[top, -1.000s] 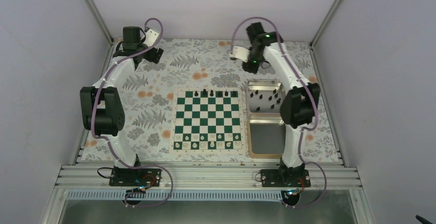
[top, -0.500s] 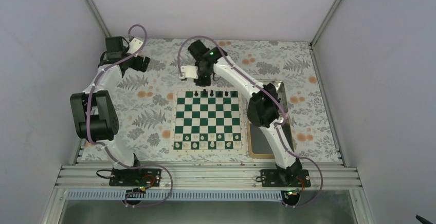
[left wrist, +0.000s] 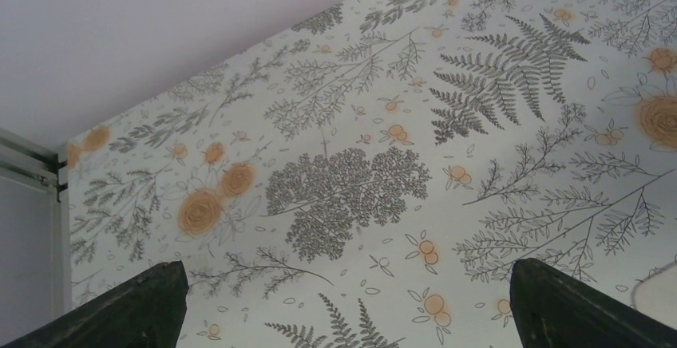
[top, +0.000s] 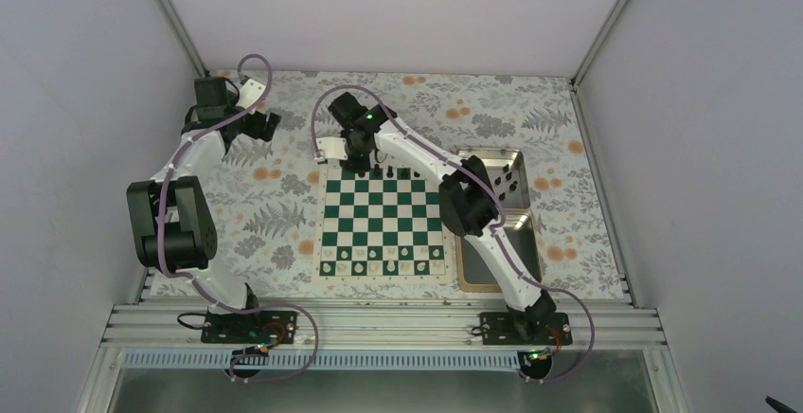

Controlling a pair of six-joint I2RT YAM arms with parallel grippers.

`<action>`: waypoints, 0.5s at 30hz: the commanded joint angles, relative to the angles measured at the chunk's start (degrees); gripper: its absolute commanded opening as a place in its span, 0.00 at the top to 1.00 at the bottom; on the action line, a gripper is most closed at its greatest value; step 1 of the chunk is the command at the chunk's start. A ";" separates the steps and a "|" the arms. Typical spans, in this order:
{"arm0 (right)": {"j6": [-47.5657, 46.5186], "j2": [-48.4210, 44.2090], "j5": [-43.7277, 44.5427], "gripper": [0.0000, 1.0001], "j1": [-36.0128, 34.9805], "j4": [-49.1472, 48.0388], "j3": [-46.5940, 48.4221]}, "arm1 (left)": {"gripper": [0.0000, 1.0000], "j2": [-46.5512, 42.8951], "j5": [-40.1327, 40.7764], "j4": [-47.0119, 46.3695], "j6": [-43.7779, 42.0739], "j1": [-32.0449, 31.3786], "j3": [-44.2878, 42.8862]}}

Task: Set up the chess pieces on the board
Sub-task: Place the chess piece on the chessboard.

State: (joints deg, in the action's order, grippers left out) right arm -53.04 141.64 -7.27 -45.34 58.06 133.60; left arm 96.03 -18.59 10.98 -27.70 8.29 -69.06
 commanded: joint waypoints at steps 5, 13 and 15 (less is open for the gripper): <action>-1.95 4.40 0.77 0.88 -1.30 -1.10 3.79 | 0.00 -1.81 -2.90 -2.73 -0.67 0.49 3.30; -2.68 5.21 2.60 0.88 -1.52 -0.17 3.77 | 0.00 -1.24 -3.79 -3.33 -0.63 0.67 4.19; -2.94 5.30 3.29 0.88 -1.56 0.05 3.77 | 0.00 -1.28 -4.06 -3.25 -0.68 0.65 4.10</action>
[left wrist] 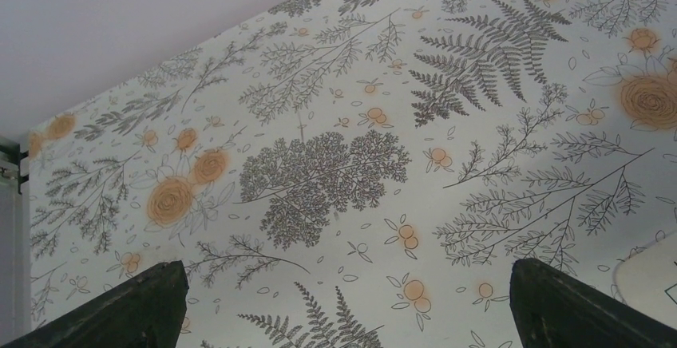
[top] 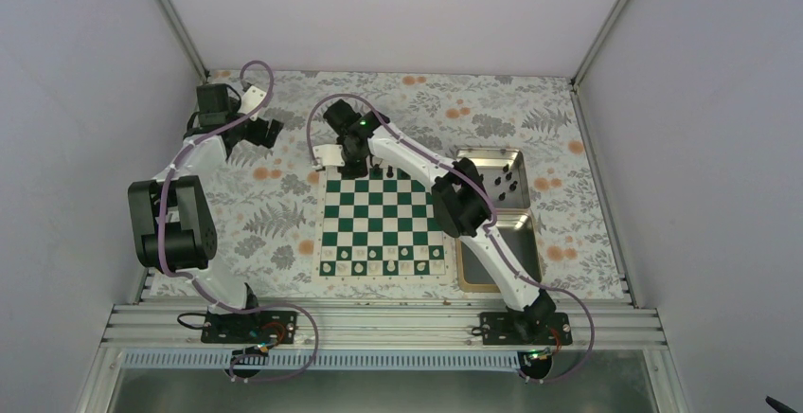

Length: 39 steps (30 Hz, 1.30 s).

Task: Set up the chess pieces on the board
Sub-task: Place the chess piece on the chessboard.

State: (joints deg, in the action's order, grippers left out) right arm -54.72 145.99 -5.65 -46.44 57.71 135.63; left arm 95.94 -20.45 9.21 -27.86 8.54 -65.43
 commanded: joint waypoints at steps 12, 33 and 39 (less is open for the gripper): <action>-1.69 0.71 3.36 0.88 -0.23 2.45 1.56 | 0.00 -1.42 -2.96 -1.30 -0.53 0.61 0.61; -2.57 2.18 3.63 0.87 -0.32 1.75 1.47 | 0.00 -0.94 -3.37 -1.57 -0.55 0.96 0.81; -2.94 2.26 3.41 0.87 -0.28 1.98 1.39 | 0.00 -0.76 -3.63 -1.44 -0.70 0.96 0.43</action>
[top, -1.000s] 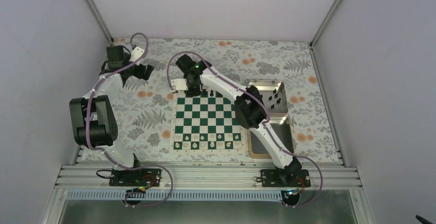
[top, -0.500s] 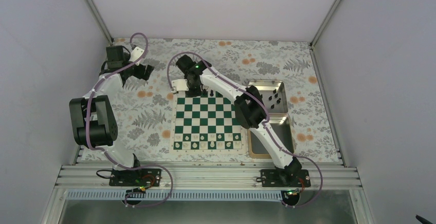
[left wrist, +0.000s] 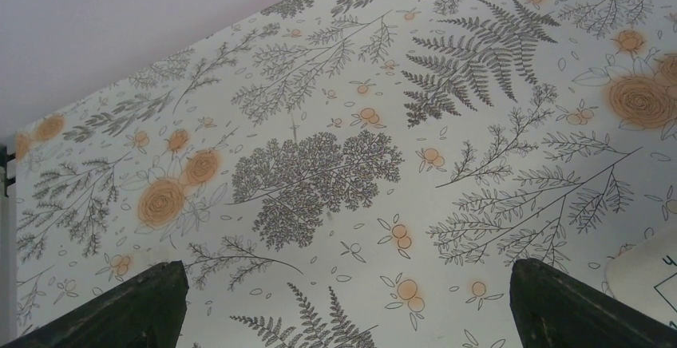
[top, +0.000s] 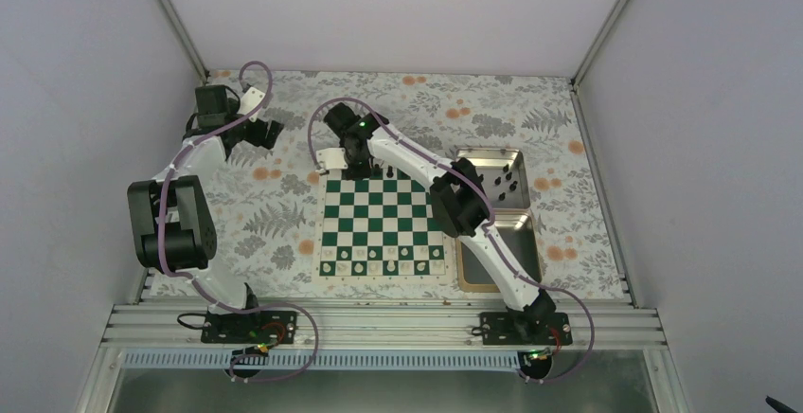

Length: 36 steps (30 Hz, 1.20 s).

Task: Set up the chess pieces on the board
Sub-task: Place the chess piece on the chessboard.

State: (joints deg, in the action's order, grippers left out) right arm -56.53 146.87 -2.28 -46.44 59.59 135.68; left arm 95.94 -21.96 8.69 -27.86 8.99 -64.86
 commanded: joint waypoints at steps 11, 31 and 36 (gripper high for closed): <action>-1.10 1.77 0.38 0.86 -0.30 -0.77 1.26 | 0.00 -0.59 -2.19 -0.91 -0.71 0.59 -0.26; 0.07 -2.11 1.50 0.72 -0.17 -2.50 -0.41 | 0.00 -1.05 -3.27 -0.70 -0.49 0.58 -0.73; 2.75 -7.37 -0.12 0.70 0.47 0.48 -0.33 | 0.00 -1.21 -4.09 0.17 -0.20 0.64 -1.96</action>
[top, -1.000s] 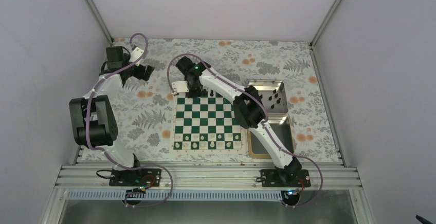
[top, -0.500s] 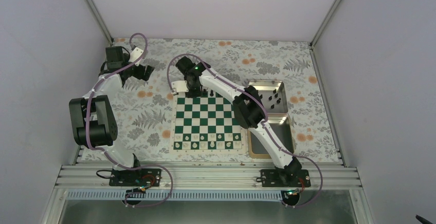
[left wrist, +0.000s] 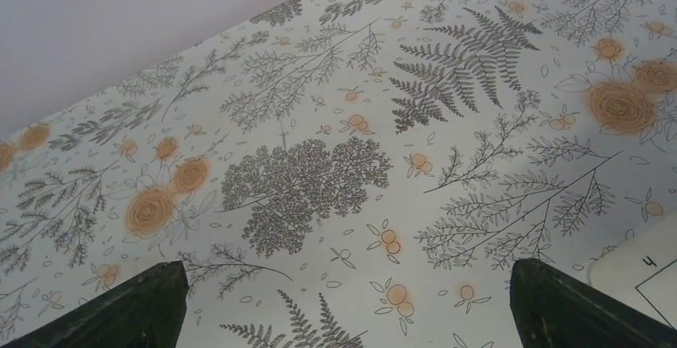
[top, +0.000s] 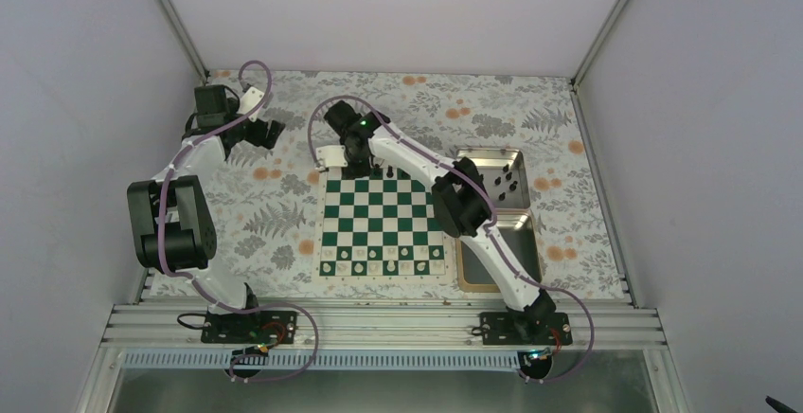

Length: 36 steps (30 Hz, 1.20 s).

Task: Set up the chess pieces on the board
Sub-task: Place the chess piece on the chessboard, then pick up the chess piece from the storage box.

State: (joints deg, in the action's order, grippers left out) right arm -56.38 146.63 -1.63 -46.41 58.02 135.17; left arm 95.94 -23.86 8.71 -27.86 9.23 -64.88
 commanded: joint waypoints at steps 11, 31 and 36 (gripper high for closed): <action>8.92 -24.93 -8.87 0.61 11.07 10.52 -9.70 | 0.00 -1.34 -4.61 2.67 0.88 0.35 -4.98; 2.23 -50.82 -2.68 0.55 42.90 7.31 -48.87 | 0.00 13.08 7.60 6.66 4.75 -8.70 -22.22; -0.65 -50.76 -1.77 0.56 45.30 6.18 -51.37 | 0.00 17.09 8.35 7.05 6.96 -9.28 -26.68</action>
State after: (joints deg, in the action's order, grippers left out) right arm -53.30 95.42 -4.51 -2.79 65.87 84.66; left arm 110.50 -16.91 14.83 -23.20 0.12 -87.92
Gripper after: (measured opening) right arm 0.448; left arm 0.999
